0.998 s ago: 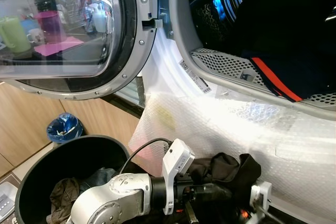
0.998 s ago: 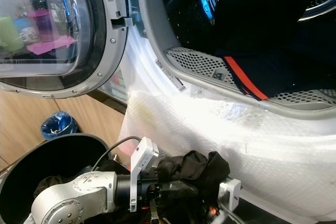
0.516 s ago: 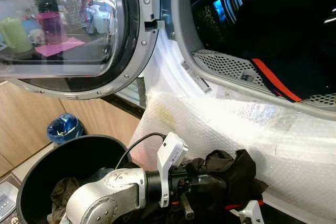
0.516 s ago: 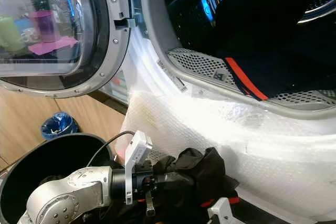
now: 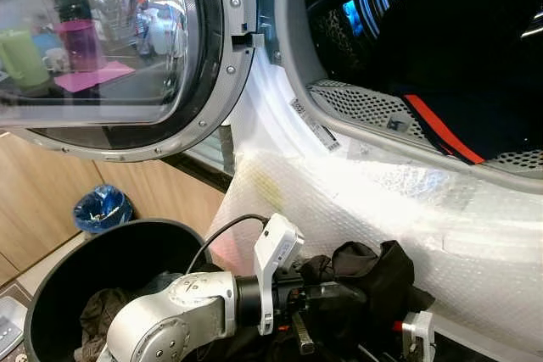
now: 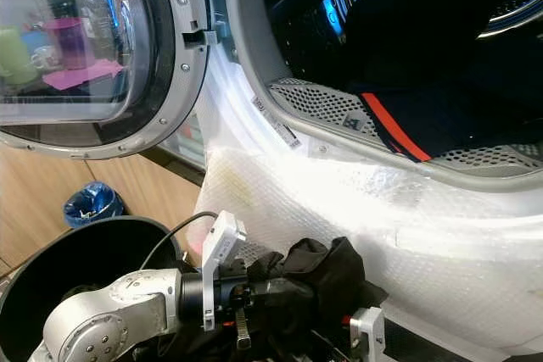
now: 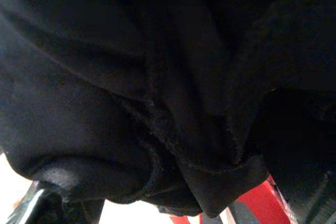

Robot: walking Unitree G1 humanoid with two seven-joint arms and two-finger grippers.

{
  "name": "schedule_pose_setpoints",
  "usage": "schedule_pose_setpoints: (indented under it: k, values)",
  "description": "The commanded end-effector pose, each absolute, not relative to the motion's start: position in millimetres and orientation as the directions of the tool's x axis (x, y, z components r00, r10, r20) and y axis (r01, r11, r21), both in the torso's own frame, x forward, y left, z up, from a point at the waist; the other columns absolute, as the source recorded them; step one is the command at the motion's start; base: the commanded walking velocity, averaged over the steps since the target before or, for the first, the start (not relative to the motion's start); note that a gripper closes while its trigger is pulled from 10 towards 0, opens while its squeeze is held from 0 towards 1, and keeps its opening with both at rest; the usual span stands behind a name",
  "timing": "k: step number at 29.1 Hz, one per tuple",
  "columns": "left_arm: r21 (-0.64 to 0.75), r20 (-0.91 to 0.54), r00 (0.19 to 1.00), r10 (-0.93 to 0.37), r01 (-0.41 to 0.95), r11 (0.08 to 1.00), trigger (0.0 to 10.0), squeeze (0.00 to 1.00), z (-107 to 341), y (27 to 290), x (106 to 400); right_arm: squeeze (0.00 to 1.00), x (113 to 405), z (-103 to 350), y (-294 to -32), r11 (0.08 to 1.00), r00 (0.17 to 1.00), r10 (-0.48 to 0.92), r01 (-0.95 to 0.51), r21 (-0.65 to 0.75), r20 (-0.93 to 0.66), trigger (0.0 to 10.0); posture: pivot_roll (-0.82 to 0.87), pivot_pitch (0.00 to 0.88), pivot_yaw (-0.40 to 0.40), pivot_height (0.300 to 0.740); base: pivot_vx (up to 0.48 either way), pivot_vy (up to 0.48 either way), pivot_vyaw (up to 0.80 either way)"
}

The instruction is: Clothes washing

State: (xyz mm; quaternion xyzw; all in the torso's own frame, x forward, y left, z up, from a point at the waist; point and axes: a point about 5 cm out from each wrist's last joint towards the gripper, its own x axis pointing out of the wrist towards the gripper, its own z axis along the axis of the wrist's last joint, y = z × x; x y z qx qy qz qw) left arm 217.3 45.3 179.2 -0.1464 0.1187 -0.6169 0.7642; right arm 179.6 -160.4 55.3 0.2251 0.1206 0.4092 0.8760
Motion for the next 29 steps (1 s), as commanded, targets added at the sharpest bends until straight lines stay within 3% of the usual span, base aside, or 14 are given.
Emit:
schedule_pose_setpoints:
  k: [1, 12, 18, 23, 26, 27, 28, 29]
  values:
    - [-0.350, 0.020, 0.208, -0.978, 0.918, 0.188, 0.0, 0.00, 184.0, 44.6, 218.9, 0.00, 184.3, 64.8, -159.0, 0.558, 0.643, 0.765, -0.674, 0.484, 0.012, 10.0, -0.01, 0.000, 0.012, 0.740, 0.000, 0.000, 0.00]
    - [-0.349, 0.023, 0.204, -0.979, 0.919, 0.183, 0.0, 0.00, 184.9, 43.9, 219.6, 0.00, 194.6, 74.4, -136.1, 0.508, 0.607, 0.793, -0.712, 0.485, 0.059, 10.0, -0.01, 0.000, 0.012, 0.740, 0.000, 0.000, 0.00]
    - [-0.350, 0.026, 0.203, -0.979, 0.919, 0.181, 0.0, 0.00, 185.5, 43.5, 219.8, 0.00, 192.4, 82.7, -124.5, 0.433, 0.531, 0.843, -0.765, 0.476, 0.088, 10.0, -0.01, 0.009, 0.008, 0.740, 0.000, 0.000, 0.00]
    - [-0.348, 0.026, 0.205, -0.978, 0.919, 0.184, 0.0, 0.00, 185.7, 43.7, 220.4, 0.00, 197.1, 80.9, -123.4, 0.454, 0.542, 0.837, -0.758, 0.468, 0.067, 10.0, -0.01, 0.010, 0.007, 0.740, 0.000, 0.000, 0.00]
    - [-0.350, 0.025, 0.203, -0.979, 0.919, 0.182, 0.0, 0.00, 185.2, 43.7, 219.5, 0.00, 205.7, 81.5, -120.8, 0.501, 0.590, 0.805, -0.732, 0.462, 0.061, 10.0, -0.01, 0.011, 0.007, 0.740, 0.000, 0.000, 0.00]
    - [-0.351, 0.025, 0.201, -0.979, 0.919, 0.180, 0.0, 0.00, 185.0, 43.7, 219.2, 0.00, 207.9, 81.4, -120.3, 0.515, 0.605, 0.794, -0.722, 0.462, 0.062, 4.8, -0.01, 0.011, 0.007, 0.740, 0.000, 0.000, 0.00]
    - [-0.351, 0.024, 0.201, -0.979, 0.919, 0.180, 0.0, 0.00, 184.9, 43.8, 219.1, 0.00, 209.4, 81.0, -120.5, 0.528, 0.620, 0.782, -0.712, 0.463, 0.061, 2.0, -0.01, 0.011, 0.007, 0.740, 0.000, 0.000, 0.00]
    - [-0.351, 0.024, 0.201, -0.979, 0.919, 0.180, 0.0, 0.00, 185.0, 43.8, 219.3, 0.00, 210.4, 80.6, -120.7, 0.536, 0.632, 0.773, -0.701, 0.470, 0.061, 0.0, -0.01, 0.011, 0.011, 0.740, 0.000, 0.000, 0.00]
